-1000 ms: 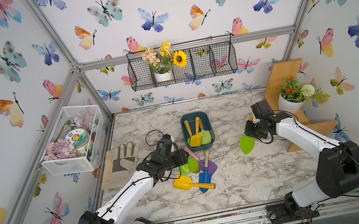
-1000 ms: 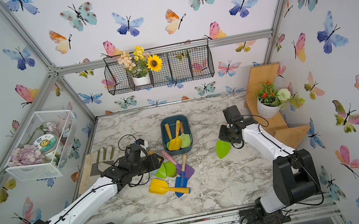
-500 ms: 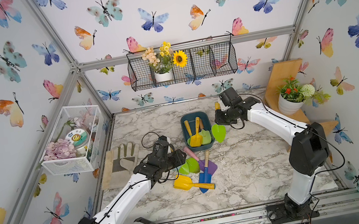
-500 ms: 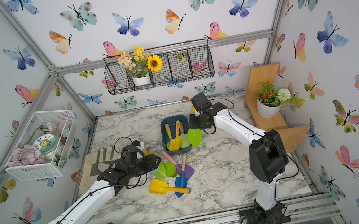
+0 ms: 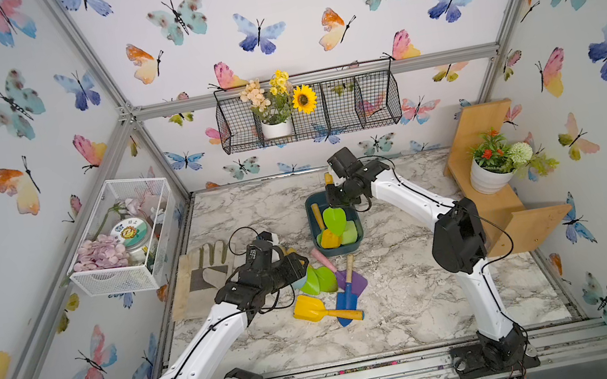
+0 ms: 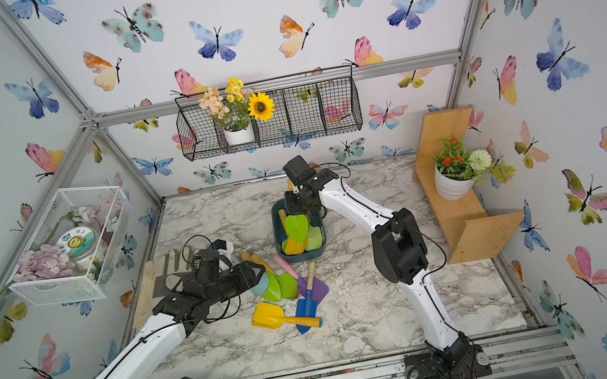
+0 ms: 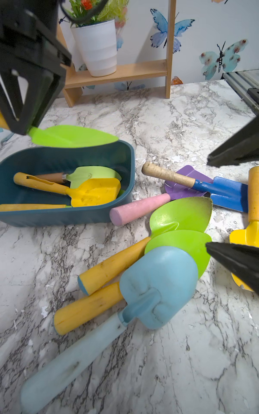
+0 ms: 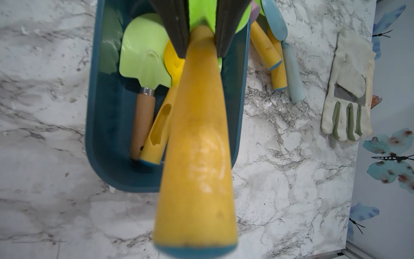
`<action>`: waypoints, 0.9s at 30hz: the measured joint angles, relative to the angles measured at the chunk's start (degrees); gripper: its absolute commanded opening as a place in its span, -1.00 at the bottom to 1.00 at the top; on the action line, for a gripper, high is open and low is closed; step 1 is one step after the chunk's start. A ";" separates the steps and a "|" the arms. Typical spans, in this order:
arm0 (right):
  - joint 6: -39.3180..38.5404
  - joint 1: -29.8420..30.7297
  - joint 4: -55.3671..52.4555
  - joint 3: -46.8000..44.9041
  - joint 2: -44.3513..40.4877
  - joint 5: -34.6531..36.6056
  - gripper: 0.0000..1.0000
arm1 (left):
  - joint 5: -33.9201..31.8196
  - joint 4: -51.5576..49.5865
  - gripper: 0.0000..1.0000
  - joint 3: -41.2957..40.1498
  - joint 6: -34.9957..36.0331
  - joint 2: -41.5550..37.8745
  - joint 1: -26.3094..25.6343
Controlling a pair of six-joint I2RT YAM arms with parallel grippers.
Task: Put the shovel into the storage box
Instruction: Place the shovel in the storage box.
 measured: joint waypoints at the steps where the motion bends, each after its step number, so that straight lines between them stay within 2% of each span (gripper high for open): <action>1: -0.07 0.17 -0.13 1.25 1.22 0.02 -0.76 | 0.00 0.00 0.19 -0.26 0.00 -0.37 0.00; 13: -2.64 2.08 -0.48 6.75 10.16 0.07 -0.74 | 0.00 -0.96 0.19 -1.05 -0.17 -1.77 0.00; 27: -4.66 3.69 -1.22 7.15 11.65 1.01 -0.68 | 0.00 -1.18 0.19 -2.14 -0.46 -1.79 0.00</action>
